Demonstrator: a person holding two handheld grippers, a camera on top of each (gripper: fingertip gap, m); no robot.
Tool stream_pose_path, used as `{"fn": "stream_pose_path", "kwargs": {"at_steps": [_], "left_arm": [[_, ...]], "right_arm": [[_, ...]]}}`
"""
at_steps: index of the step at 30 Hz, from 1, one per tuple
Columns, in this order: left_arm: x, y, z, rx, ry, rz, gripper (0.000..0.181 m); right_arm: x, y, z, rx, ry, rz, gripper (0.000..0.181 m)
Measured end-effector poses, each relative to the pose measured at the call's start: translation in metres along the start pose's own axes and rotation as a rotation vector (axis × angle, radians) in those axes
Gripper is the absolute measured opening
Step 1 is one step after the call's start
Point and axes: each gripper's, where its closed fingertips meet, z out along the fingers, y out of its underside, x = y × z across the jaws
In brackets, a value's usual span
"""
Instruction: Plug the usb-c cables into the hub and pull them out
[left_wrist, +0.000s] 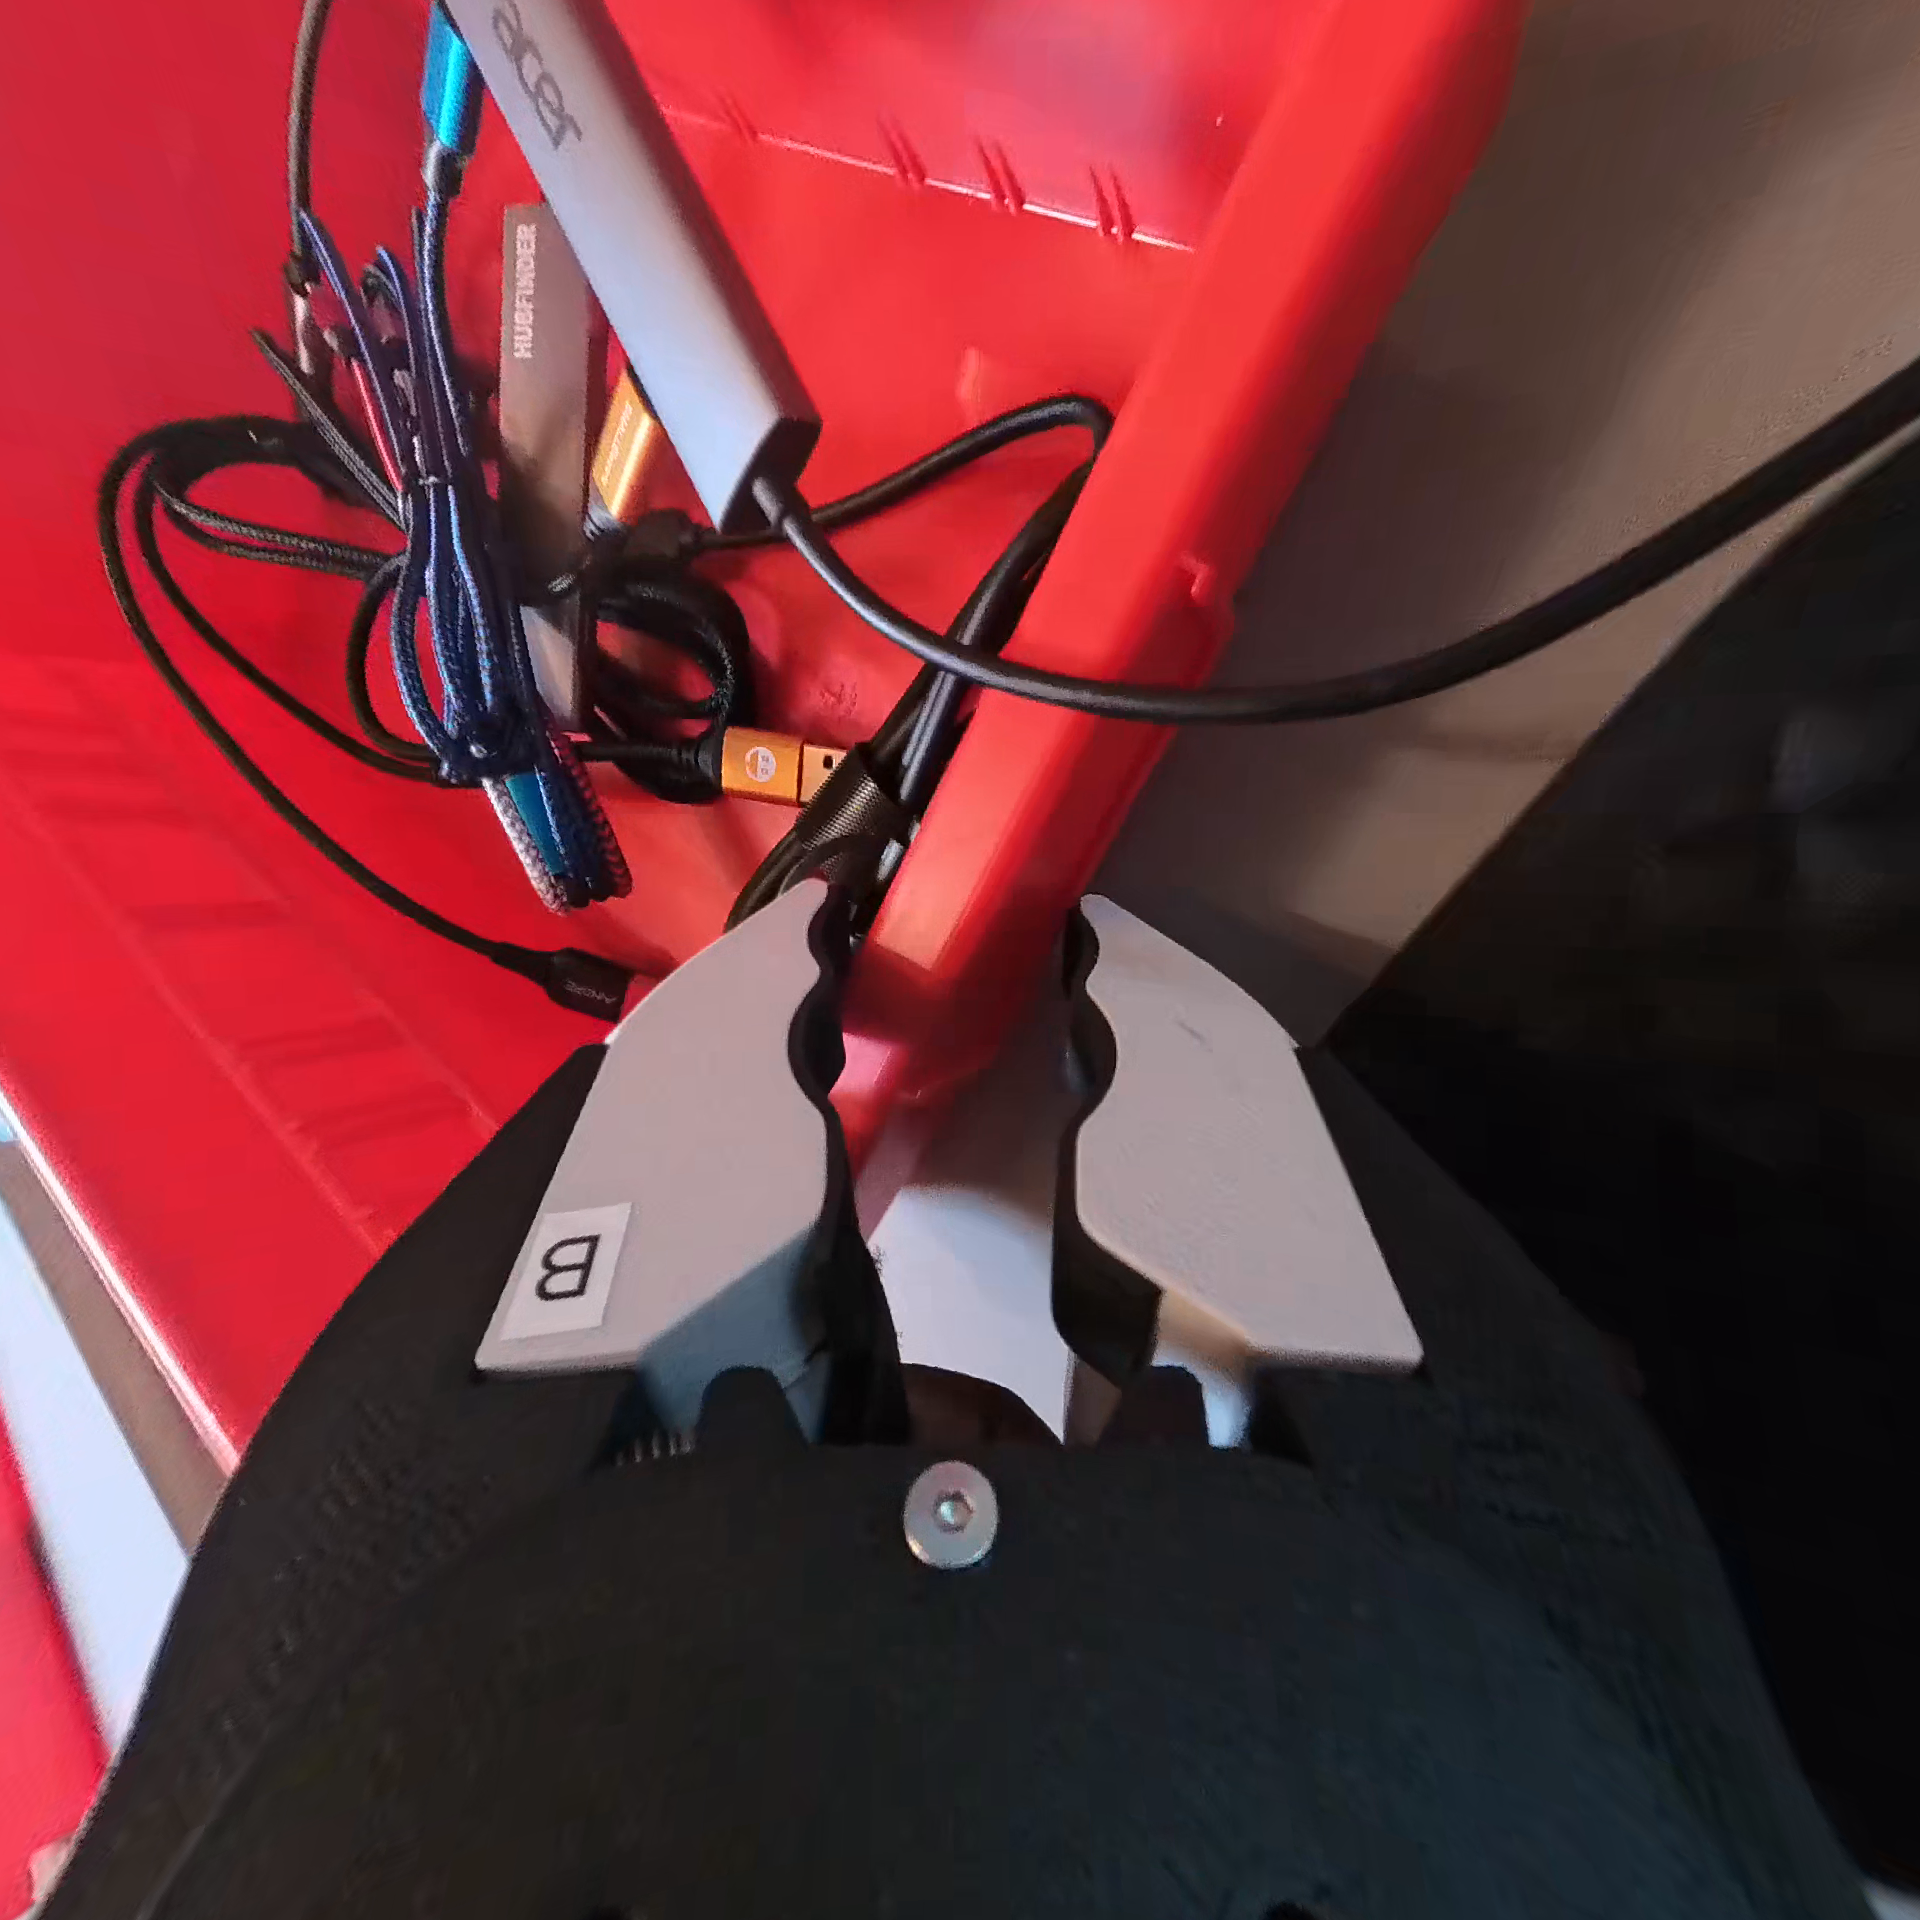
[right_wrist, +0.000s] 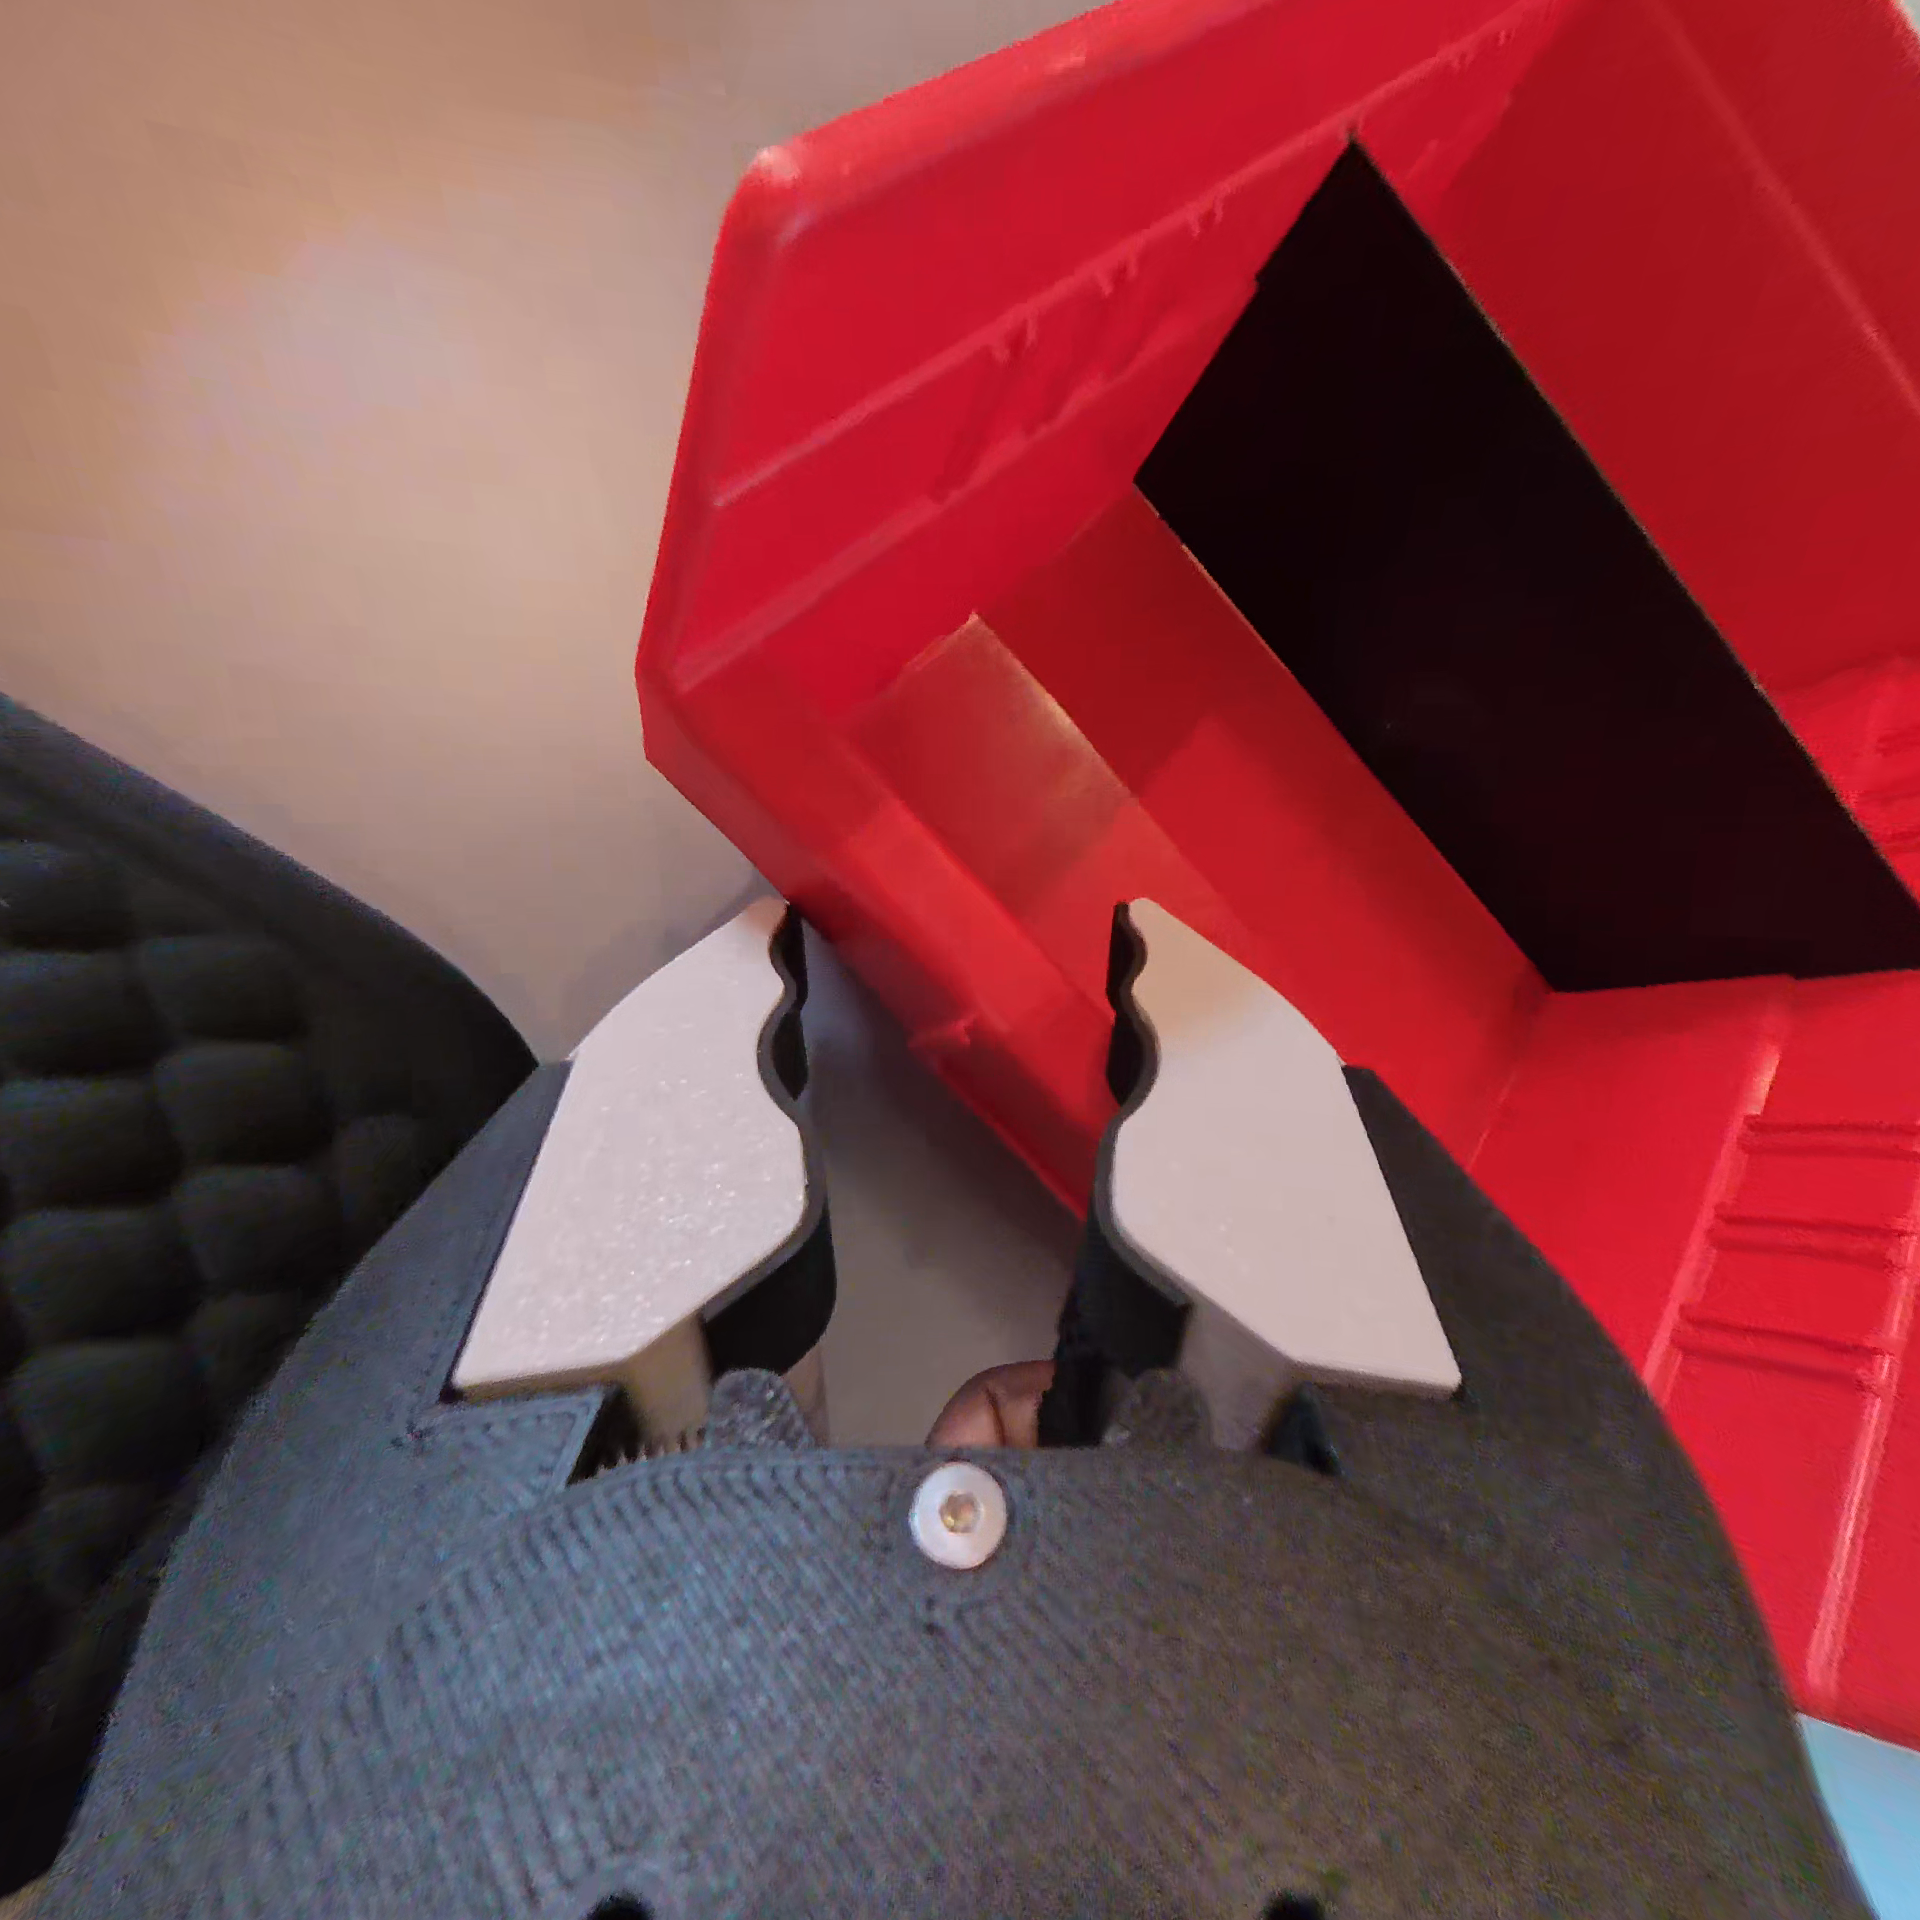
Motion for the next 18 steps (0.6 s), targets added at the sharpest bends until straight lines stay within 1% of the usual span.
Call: {"fn": "stream_pose_path", "kwargs": {"at_steps": [9,13,18], "left_arm": [[-0.011,0.059,-0.026,-0.031,-0.013,0.025,0.039],[-0.02,0.088,-0.037,-0.041,-0.003,0.064,0.04],[-0.037,0.129,-0.054,-0.098,-0.062,0.111,0.043]], "right_arm": [[0.013,0.024,-0.016,-0.07,-0.001,0.043,0.057],[0.019,0.034,-0.021,-0.094,0.009,0.066,0.057],[0.025,0.049,-0.032,-0.143,0.012,0.096,0.057]]}}
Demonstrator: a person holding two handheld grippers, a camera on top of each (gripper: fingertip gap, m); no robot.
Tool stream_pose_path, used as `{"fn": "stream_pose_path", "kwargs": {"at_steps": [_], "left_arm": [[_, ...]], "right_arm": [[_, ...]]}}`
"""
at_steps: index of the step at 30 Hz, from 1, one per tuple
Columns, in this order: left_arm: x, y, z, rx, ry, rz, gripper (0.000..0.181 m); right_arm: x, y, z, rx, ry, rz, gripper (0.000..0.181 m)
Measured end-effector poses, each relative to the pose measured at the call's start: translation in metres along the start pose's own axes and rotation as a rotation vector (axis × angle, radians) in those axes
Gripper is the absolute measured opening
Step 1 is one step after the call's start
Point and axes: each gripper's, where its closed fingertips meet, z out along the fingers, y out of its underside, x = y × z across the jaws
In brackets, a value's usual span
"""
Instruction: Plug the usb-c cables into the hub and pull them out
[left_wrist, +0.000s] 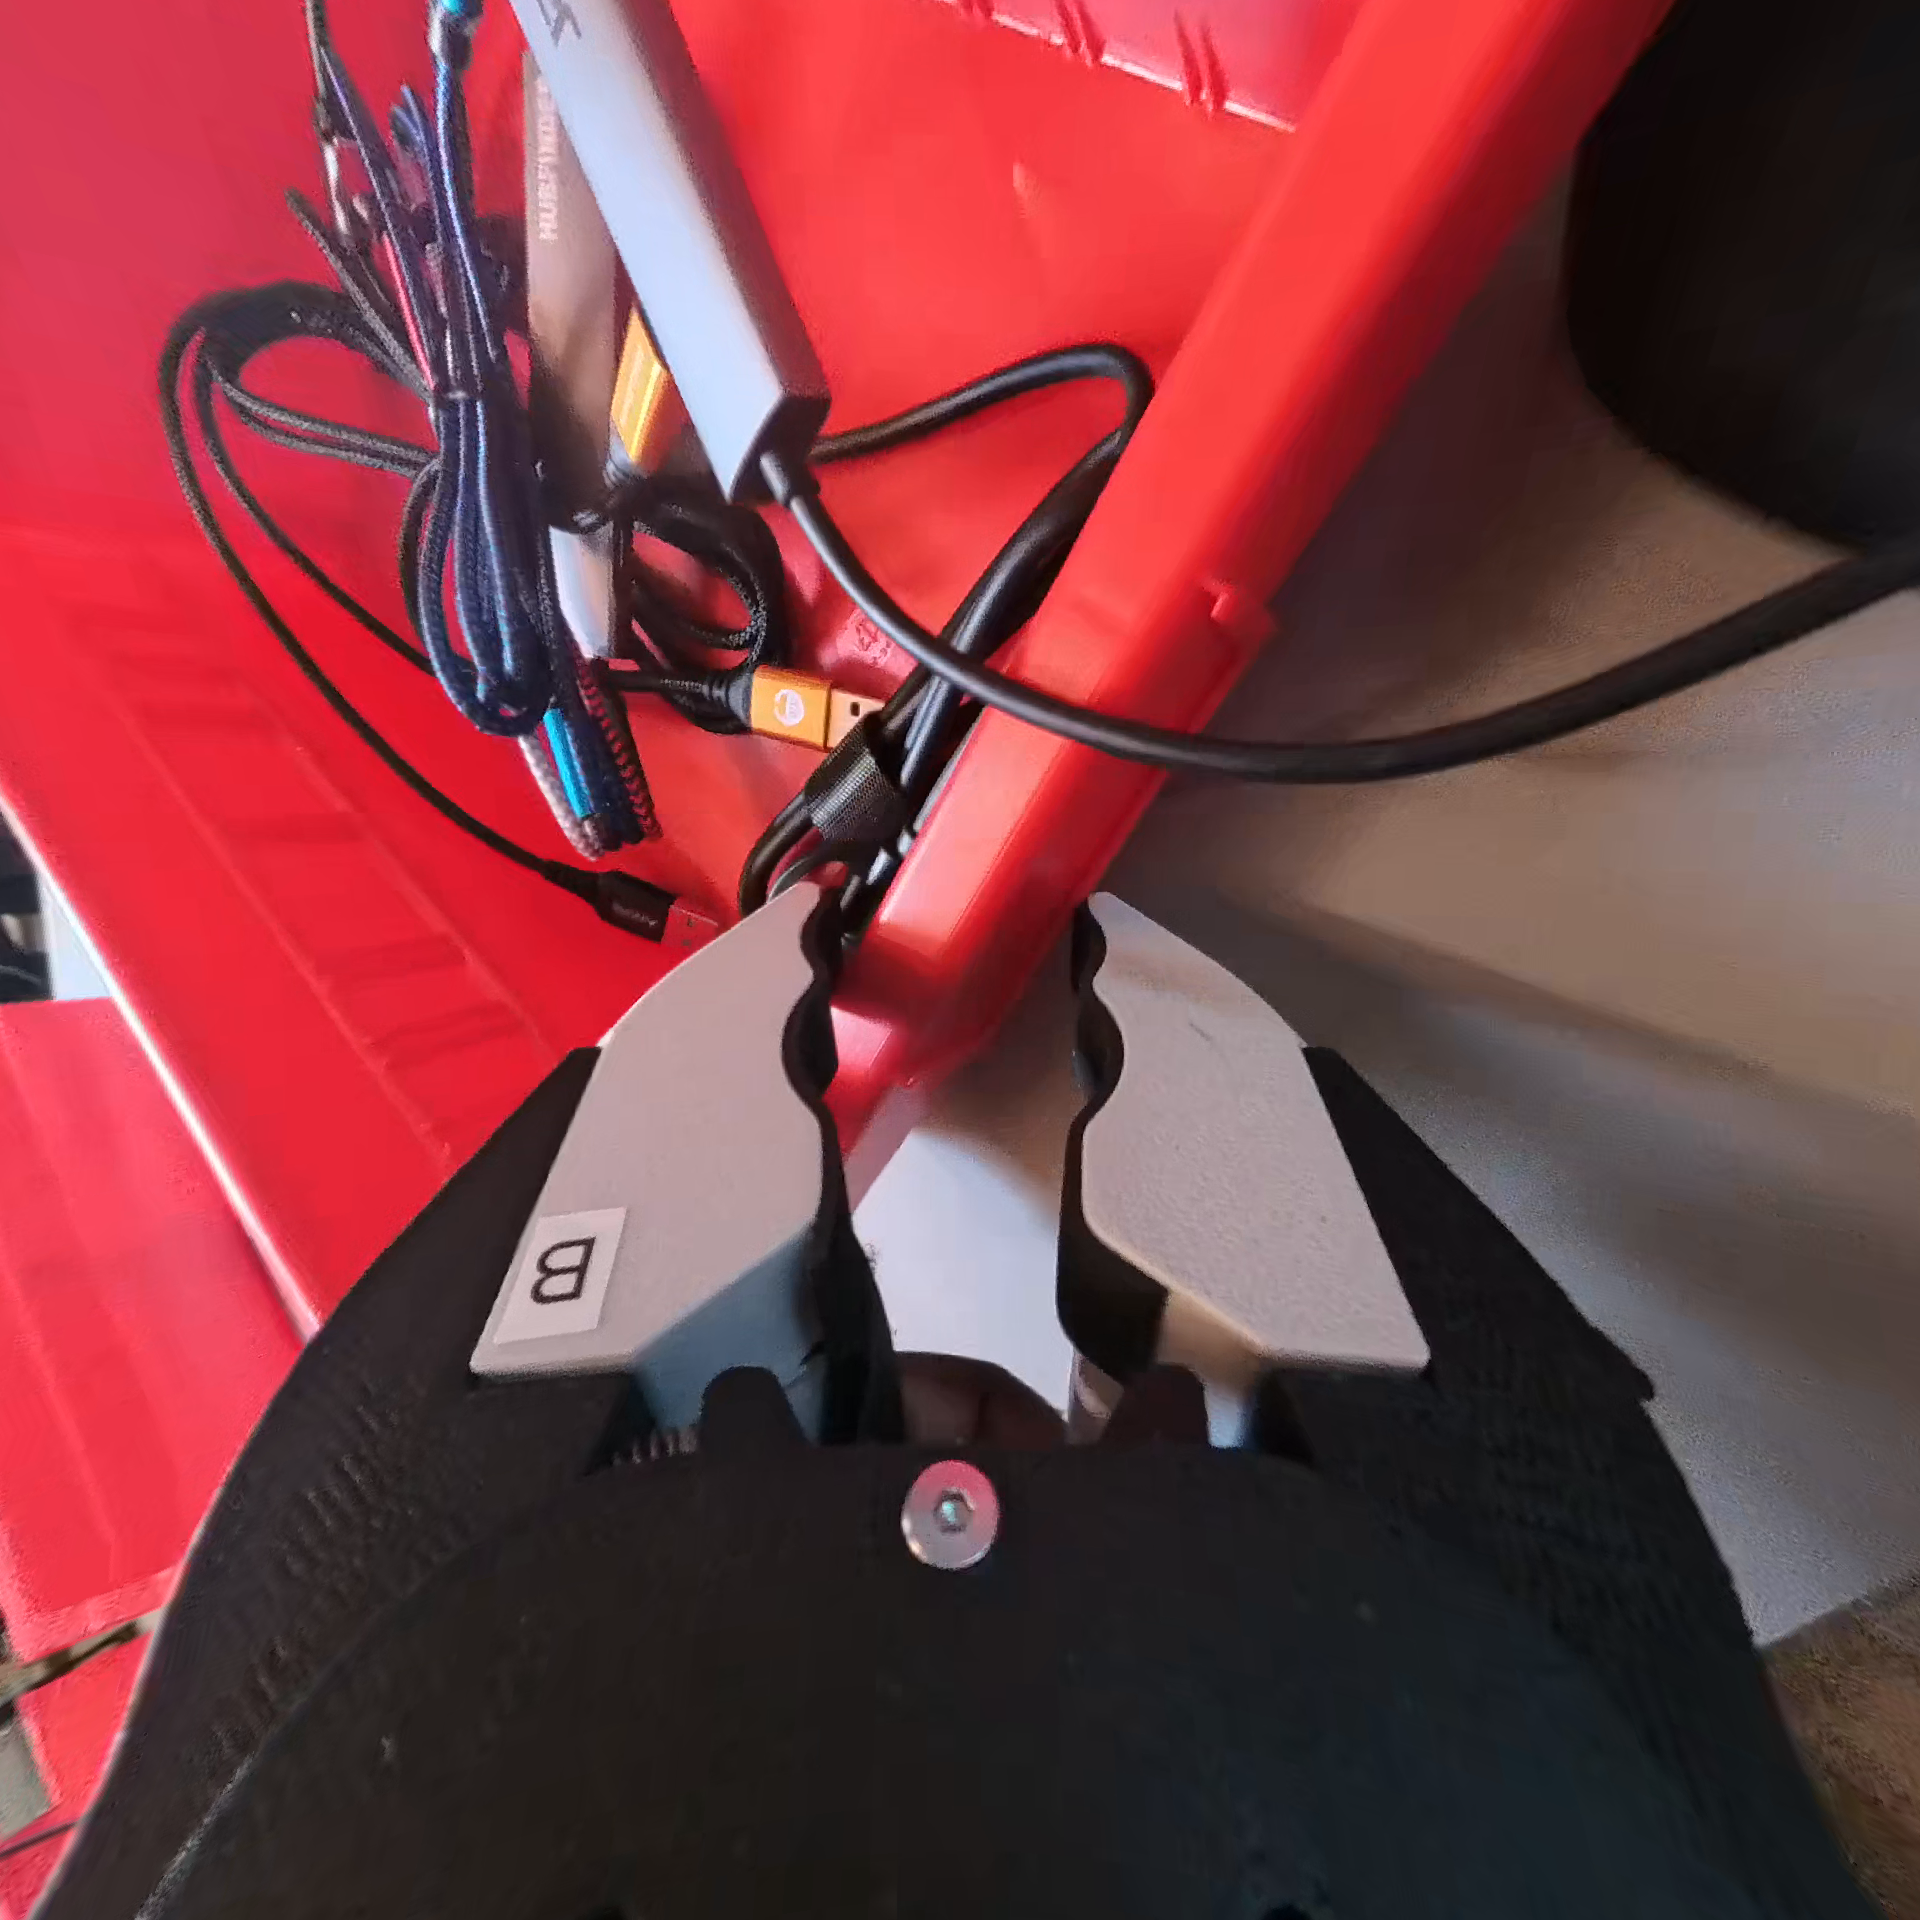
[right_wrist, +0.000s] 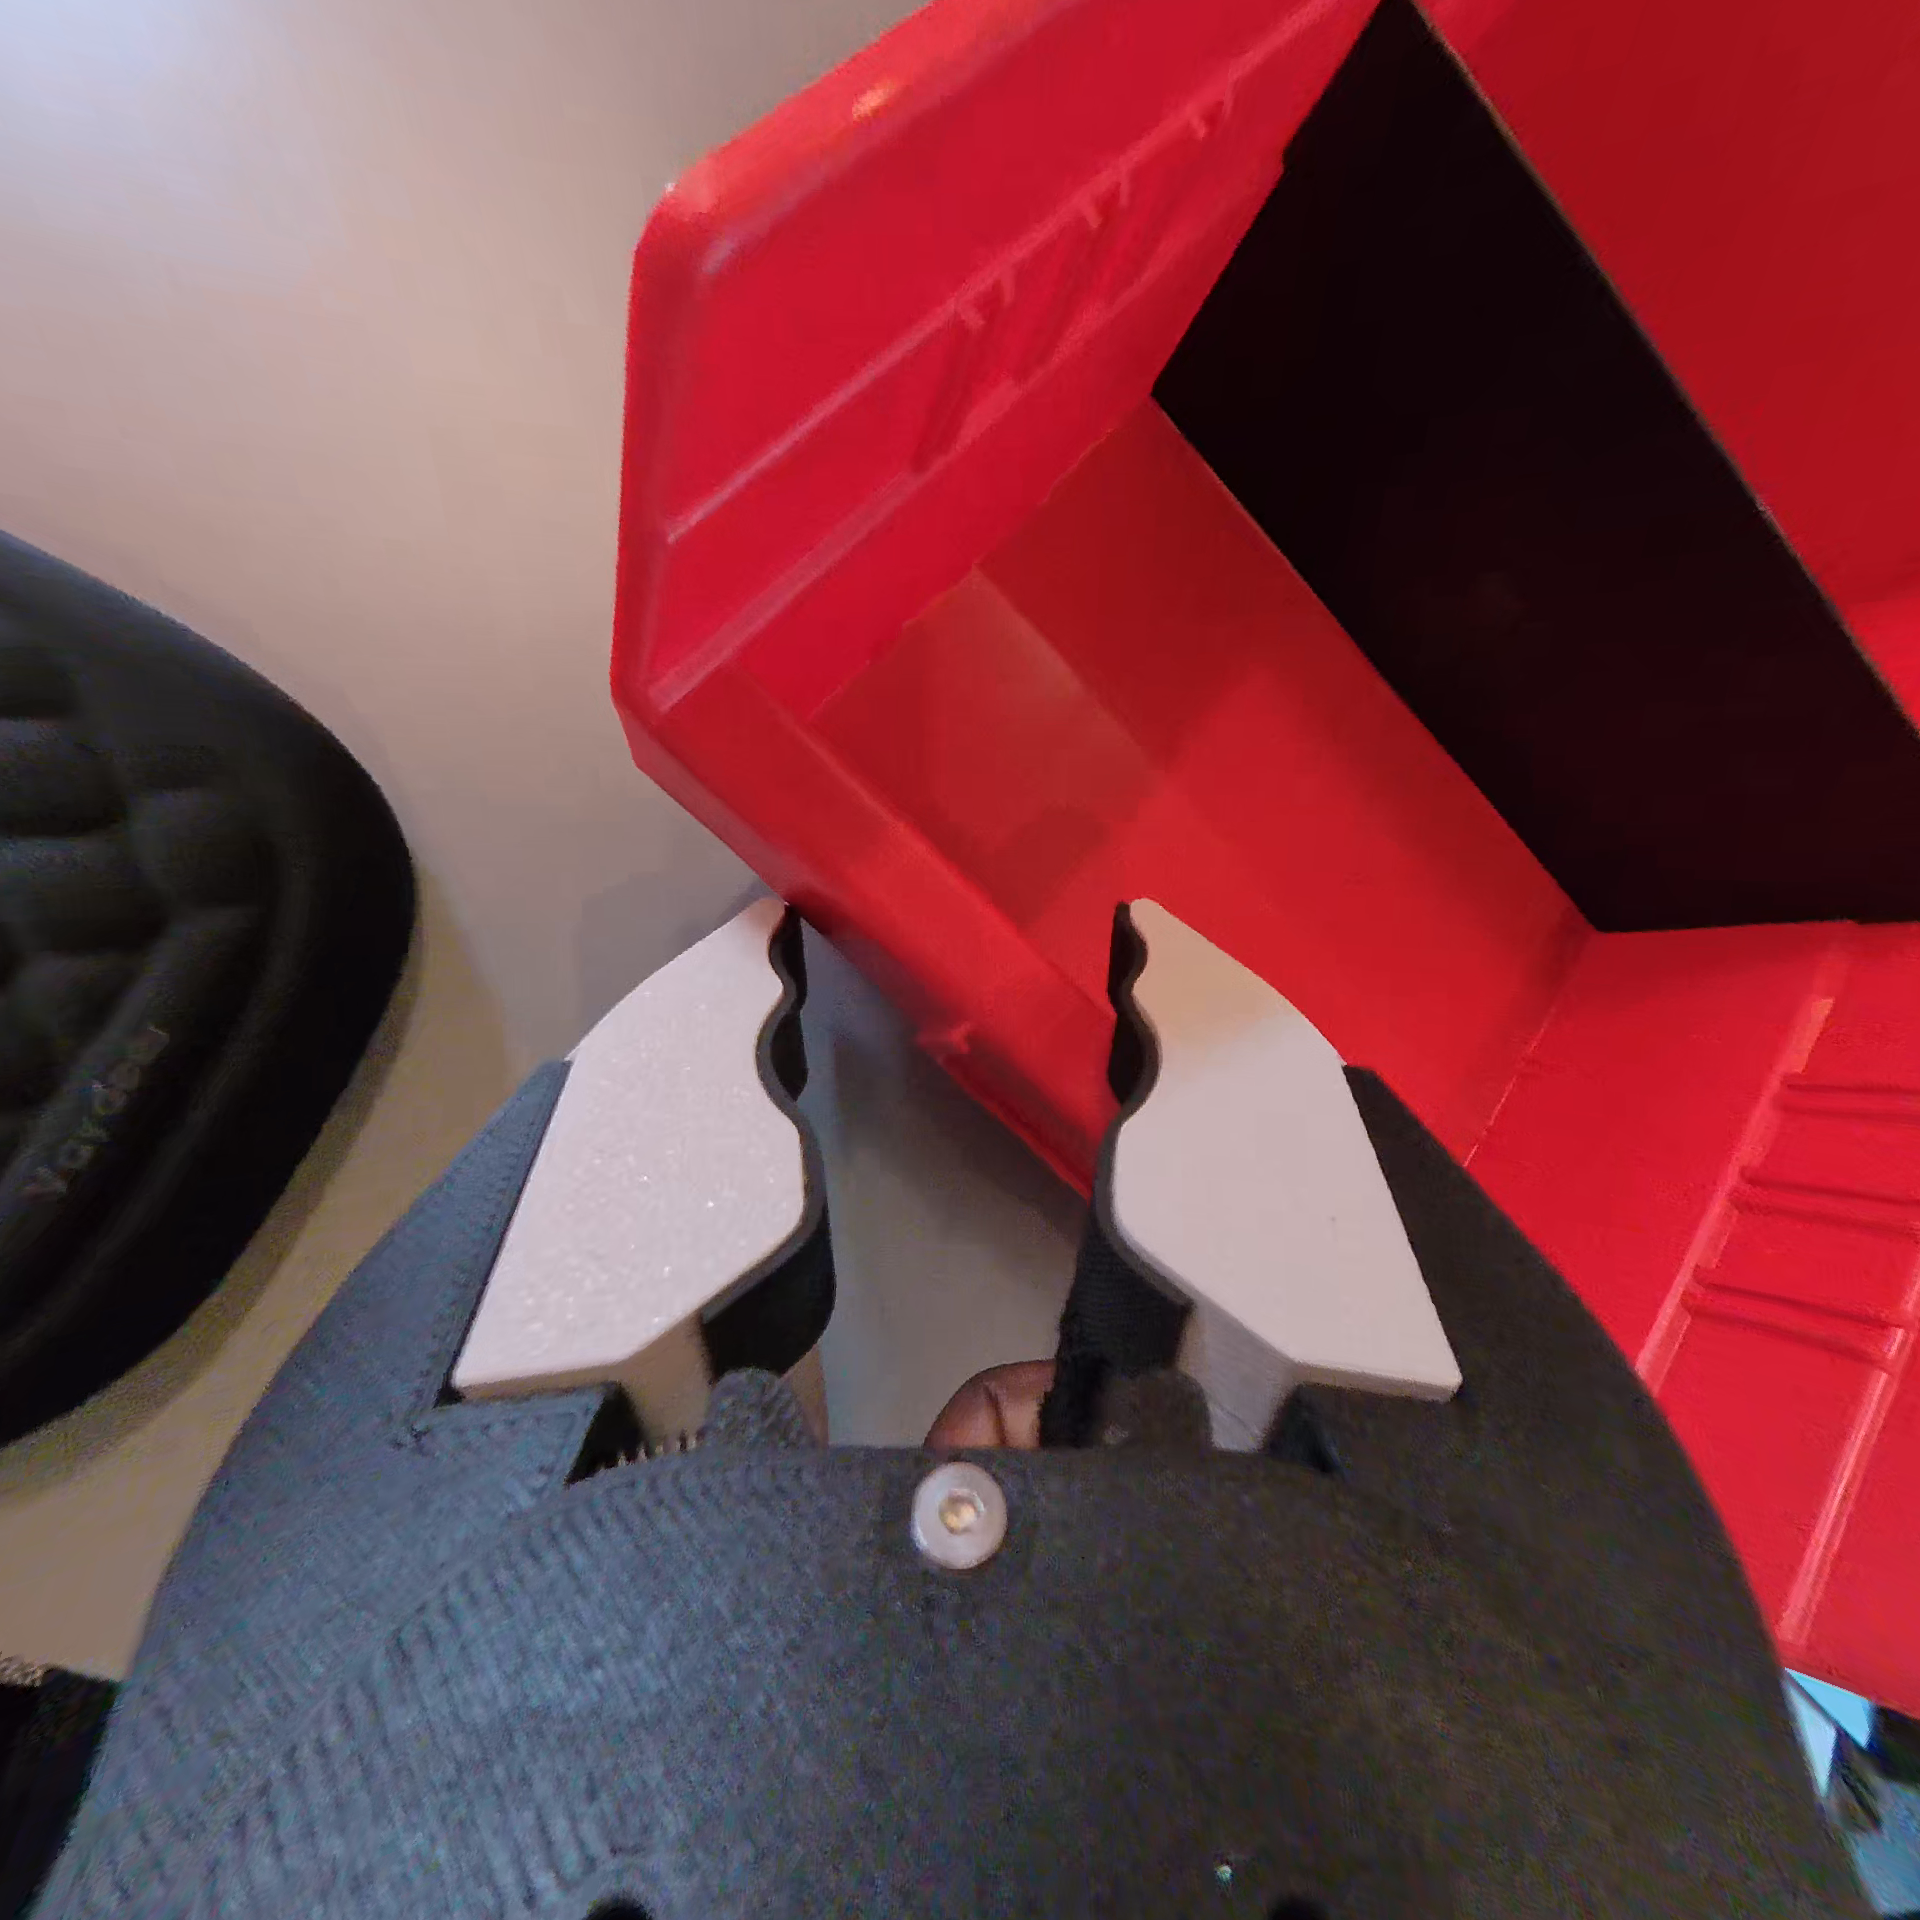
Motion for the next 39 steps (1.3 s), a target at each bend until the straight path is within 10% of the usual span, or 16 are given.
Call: {"fn": "stream_pose_path", "kwargs": {"at_steps": [12,20,28,34,39], "left_arm": [[0.007,0.051,-0.028,0.007,-0.029,-0.078,0.046],[-0.011,0.016,-0.103,0.341,-0.235,-0.49,0.063],[-0.042,-0.085,-0.158,0.89,-0.32,-0.815,0.081],[-0.057,-0.096,-0.138,0.871,-0.372,-0.934,0.086],[-0.068,-0.073,-0.141,0.808,-0.459,-1.03,0.074]], "right_arm": [[0.022,0.022,-0.028,-0.016,0.042,0.122,0.068],[0.017,-0.089,-0.111,0.664,0.021,0.175,0.096],[-0.063,-0.201,-0.144,1.235,-0.392,0.326,0.097],[-0.085,-0.224,-0.098,1.481,-0.477,0.8,0.097],[-0.072,-0.218,-0.104,1.517,-0.489,0.83,0.093]]}}
